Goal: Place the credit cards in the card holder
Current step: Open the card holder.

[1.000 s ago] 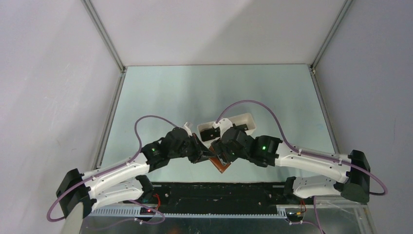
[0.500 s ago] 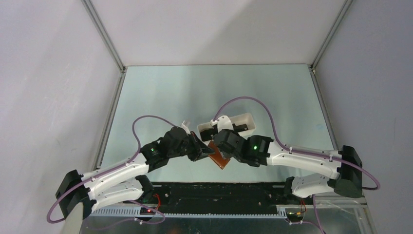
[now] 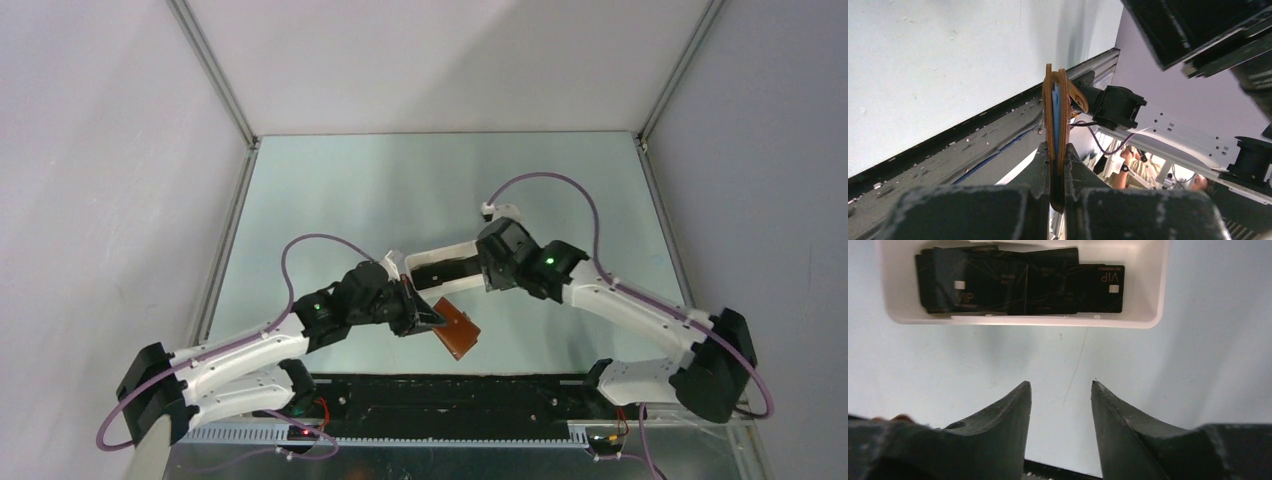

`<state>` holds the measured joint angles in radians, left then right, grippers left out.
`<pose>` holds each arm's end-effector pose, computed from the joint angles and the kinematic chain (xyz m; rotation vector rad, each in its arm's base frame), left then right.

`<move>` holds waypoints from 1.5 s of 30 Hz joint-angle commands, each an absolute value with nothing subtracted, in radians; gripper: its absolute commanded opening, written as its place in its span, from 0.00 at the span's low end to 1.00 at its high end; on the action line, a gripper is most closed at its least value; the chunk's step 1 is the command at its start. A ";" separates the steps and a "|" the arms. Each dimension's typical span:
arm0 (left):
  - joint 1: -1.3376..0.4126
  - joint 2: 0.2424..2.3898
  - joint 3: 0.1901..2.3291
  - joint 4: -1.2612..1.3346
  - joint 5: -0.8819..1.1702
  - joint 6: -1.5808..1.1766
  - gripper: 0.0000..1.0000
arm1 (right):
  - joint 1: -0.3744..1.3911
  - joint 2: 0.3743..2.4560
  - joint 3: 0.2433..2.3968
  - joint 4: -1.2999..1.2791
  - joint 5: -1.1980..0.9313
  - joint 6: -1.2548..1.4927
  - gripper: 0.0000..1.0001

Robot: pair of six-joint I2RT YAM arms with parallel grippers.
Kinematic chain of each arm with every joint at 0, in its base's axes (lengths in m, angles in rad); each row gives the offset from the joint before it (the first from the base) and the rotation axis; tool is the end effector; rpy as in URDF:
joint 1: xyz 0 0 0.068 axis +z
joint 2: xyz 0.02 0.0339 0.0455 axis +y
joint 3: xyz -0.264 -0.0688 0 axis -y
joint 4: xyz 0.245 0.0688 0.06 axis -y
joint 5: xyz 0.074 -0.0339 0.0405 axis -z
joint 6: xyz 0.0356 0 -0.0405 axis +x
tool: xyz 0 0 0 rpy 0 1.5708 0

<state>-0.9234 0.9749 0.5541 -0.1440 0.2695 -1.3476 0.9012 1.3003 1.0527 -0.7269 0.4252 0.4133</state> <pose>0.1200 -0.1744 0.2287 -0.3542 2.5571 -1.4315 0.1738 0.1959 0.2780 -0.4287 2.3868 0.0408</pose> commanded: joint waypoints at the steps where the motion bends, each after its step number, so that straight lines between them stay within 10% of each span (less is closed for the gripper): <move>1: -0.927 0.957 0.595 -0.131 0.287 -1.289 0.00 | 0.806 1.115 1.015 -0.655 0.020 0.372 0.58; 6: -0.928 0.973 0.600 -0.131 0.298 -1.286 0.00 | 0.877 0.959 0.936 -0.616 -0.104 0.320 0.78; 13: -0.928 0.995 0.626 -0.131 0.310 -1.272 0.00 | 1.039 1.033 0.920 -0.599 -0.034 0.321 0.75; 32: -0.929 0.971 0.618 -0.132 0.302 -1.279 0.00 | 1.012 1.154 0.934 -0.584 0.078 0.342 0.01; 36: -0.928 0.956 0.622 -0.130 0.297 -1.258 0.01 | 0.954 1.113 0.934 -0.578 0.023 0.339 0.00; 40: -0.928 0.915 0.629 -0.132 0.262 -1.171 0.25 | 0.857 1.006 0.933 -0.537 -0.146 0.346 0.00; 45: -0.932 0.790 0.629 -0.159 0.143 -0.960 0.86 | 0.771 0.889 0.962 -0.493 -0.417 0.307 0.00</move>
<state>-0.9257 0.8948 0.5861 -0.1631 0.2409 -1.1564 0.8131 0.9779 0.9176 -0.5724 -0.1825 0.3386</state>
